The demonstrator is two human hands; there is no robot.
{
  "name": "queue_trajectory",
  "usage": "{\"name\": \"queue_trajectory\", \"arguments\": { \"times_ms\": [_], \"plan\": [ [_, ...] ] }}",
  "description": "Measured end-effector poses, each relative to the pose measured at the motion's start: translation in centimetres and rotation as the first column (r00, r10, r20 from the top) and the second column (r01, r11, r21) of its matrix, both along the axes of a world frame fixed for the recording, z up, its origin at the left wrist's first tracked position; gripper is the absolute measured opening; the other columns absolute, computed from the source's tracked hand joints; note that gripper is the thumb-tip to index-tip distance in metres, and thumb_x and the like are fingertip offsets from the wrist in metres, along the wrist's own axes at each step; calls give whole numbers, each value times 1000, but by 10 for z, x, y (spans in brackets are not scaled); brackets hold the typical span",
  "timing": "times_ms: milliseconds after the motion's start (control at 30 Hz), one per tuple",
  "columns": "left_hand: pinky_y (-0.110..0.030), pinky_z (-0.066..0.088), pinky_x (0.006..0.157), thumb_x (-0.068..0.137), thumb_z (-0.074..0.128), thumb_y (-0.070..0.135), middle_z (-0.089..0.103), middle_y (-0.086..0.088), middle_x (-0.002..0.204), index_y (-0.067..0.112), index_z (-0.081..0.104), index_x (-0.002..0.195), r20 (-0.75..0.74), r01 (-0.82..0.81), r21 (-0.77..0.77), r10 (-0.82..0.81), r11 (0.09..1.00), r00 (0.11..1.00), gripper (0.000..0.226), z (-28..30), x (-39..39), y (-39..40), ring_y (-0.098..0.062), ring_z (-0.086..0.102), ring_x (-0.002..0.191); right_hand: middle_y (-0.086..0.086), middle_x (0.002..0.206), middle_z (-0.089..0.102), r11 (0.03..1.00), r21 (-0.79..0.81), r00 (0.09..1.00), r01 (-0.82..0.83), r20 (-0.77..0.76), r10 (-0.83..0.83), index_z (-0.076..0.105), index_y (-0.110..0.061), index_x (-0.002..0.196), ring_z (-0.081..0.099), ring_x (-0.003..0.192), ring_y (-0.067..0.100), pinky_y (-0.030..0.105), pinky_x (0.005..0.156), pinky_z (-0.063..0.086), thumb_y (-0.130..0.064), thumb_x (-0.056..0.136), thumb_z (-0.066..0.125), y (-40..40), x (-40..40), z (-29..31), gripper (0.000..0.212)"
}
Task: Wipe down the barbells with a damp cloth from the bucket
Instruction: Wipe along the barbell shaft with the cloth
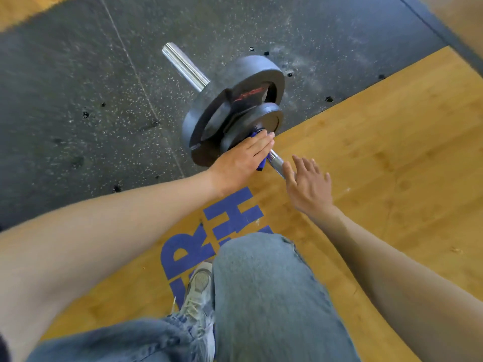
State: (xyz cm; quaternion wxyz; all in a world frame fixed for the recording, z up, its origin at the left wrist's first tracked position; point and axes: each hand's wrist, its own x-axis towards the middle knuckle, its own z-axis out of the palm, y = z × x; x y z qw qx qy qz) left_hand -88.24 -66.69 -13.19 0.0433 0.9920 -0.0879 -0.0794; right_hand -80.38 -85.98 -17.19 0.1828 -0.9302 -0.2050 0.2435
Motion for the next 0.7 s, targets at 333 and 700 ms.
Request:
{"name": "queue_trajectory", "arguments": {
  "times_ms": [333, 700],
  "plan": [
    [-29, 3, 128, 83, 44, -22, 8, -8, 171, 3, 15, 161, -12, -61, -75, 60, 995, 998, 87, -7, -40, 10, -22, 4, 158, 10, 152, 45, 987, 46, 987, -155, 46, 153, 32, -18, 155, 43, 140, 31, 52, 110, 37, -63, 95, -3, 6, -45, -12, 83],
    [-28, -1, 127, 81, 41, -20, 14, -10, 170, 1, 22, 160, -3, -14, -30, 14, 999, 1000, 83, -8, -61, 21, -24, 7, 158, 16, 157, 40, 988, -27, 954, -155, 254, 157, 32, -13, 156, 33, 148, 32, 55, 115, 31, -53, 105, 8, 16, -82, -14, 70]
  ]
}}
